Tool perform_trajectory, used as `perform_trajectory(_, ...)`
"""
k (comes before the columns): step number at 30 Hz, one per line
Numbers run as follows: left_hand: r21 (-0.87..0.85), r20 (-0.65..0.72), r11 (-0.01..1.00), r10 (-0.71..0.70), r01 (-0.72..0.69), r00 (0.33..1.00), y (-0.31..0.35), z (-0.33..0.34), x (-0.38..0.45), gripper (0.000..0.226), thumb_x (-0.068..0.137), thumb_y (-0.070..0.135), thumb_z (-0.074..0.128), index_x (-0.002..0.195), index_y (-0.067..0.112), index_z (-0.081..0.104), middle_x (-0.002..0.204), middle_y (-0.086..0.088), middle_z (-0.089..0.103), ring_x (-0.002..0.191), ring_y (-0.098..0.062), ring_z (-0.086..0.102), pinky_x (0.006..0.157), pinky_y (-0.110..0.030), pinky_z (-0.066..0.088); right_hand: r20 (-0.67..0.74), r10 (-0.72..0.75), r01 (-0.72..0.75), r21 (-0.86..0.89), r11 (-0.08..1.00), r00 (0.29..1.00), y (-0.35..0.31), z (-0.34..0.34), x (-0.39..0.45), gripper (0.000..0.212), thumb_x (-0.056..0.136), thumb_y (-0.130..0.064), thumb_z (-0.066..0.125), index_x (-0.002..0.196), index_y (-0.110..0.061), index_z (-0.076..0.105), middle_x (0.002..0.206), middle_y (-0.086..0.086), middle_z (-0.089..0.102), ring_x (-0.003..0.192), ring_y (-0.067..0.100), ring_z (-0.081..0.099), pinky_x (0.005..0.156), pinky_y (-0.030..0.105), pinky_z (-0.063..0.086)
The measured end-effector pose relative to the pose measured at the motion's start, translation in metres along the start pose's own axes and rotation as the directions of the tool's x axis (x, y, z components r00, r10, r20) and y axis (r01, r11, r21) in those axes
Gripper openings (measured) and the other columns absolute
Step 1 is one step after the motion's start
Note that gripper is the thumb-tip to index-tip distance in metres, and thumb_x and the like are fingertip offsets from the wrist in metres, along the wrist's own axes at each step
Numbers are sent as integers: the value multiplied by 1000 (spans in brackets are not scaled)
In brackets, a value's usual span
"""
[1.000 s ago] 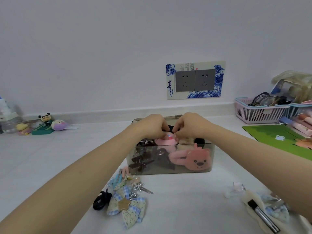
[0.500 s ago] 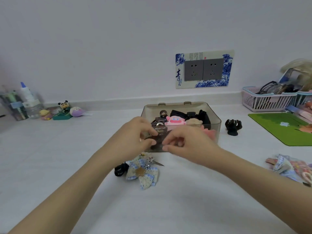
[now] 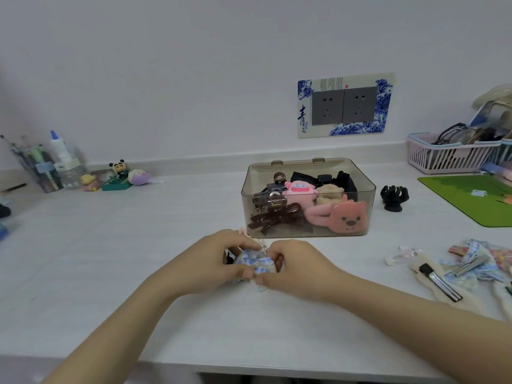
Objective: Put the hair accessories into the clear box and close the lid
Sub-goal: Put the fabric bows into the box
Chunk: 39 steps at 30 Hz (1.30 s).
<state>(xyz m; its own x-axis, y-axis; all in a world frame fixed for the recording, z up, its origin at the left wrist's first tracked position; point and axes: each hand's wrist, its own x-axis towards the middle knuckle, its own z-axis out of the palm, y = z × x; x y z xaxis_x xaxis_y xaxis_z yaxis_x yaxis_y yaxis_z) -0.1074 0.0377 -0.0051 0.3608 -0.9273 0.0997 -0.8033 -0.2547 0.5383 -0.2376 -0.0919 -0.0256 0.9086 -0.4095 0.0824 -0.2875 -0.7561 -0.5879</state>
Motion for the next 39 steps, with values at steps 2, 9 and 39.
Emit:
perform_trajectory(2,-76,-31,997,7,-10,1000,-2,-2,0,39,80,16,71,110,39,62,112,13,60,96,4,54,76,-8,44,-9,17,-17,48,999,1000,6,-8,3,21,71,-36,72,69,-23,57,65,-6,57,59,10,50,55,26,37)
perform_trajectory(9,-90,-127,996,-1,-10,992,-8,-9,4,39,85,9,63,111,38,60,114,13,63,103,3,55,76,-9,44,31,105,-109,338,935,994,34,-50,3,20,76,-12,74,70,-15,55,45,-9,63,56,9,65,51,18,42)
perform_trajectory(39,-557,-29,830,-11,-7,1000,91,75,41,21,77,18,74,98,20,71,93,0,75,76,-4,68,70,-18,53,-319,269,-363,-284,888,909,104,-120,-94,32,91,-17,49,117,-32,61,127,-4,56,120,23,42,102,35,34)
